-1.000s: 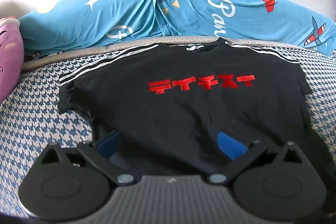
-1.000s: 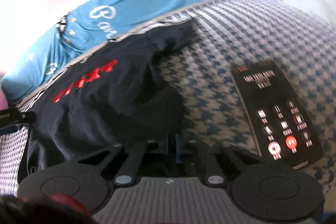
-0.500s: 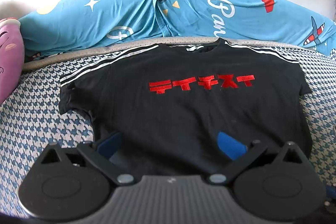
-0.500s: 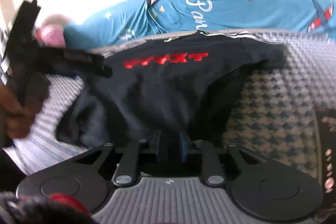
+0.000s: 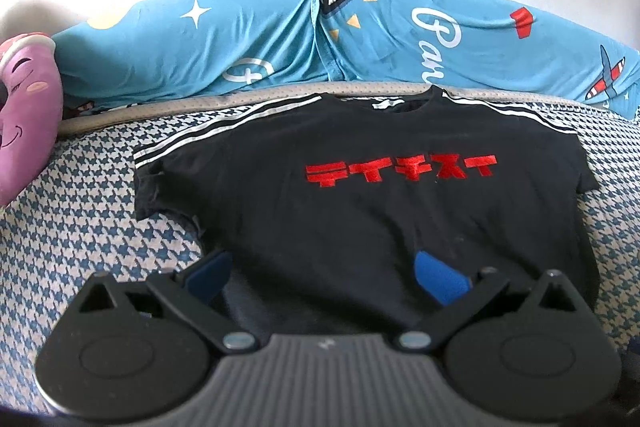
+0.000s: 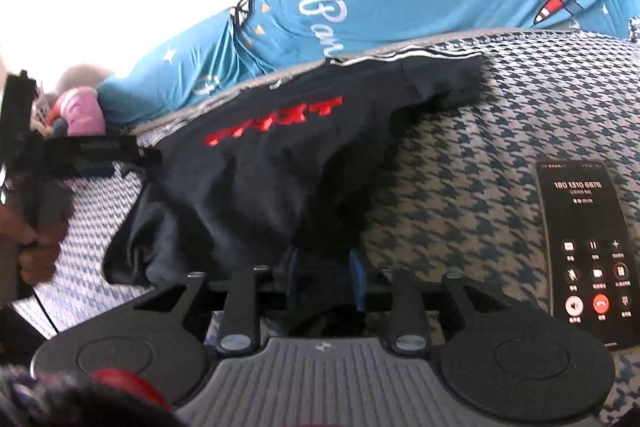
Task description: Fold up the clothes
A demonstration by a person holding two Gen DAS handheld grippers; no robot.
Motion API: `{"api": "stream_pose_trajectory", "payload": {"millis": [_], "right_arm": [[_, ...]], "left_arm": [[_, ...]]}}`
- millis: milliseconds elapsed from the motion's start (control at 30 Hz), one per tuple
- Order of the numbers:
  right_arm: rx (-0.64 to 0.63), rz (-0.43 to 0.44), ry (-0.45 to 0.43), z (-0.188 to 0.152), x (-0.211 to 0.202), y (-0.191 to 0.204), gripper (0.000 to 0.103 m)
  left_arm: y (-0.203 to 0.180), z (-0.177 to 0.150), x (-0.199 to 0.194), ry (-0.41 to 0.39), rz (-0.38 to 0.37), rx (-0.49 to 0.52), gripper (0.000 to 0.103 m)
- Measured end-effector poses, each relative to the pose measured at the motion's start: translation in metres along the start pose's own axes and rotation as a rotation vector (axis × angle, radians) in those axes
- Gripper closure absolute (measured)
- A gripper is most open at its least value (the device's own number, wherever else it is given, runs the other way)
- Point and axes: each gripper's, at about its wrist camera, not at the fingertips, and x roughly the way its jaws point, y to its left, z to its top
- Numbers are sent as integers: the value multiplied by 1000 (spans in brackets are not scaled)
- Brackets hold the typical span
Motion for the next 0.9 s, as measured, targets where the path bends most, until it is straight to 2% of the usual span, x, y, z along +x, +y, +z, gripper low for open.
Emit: {"api": "stream_pose_trajectory", "payload": {"millis": [200, 600, 733, 800, 900], "right_arm": [[-45, -35, 33, -8, 9, 5, 69], [-115, 18, 42, -17, 12, 19, 69], [-121, 7, 29, -17, 12, 20, 76], [-128, 2, 18, -16, 11, 20, 85], [-137, -5, 3, -16, 9, 21, 92]], "left_arm": [[5, -1, -2, -7, 17, -5, 0], [7, -3, -2, -15, 40, 9, 0], [6, -3, -2, -18, 42, 17, 0], [5, -4, -3, -20, 43, 22, 0], [5, -3, -2, -21, 43, 20, 0]]}}
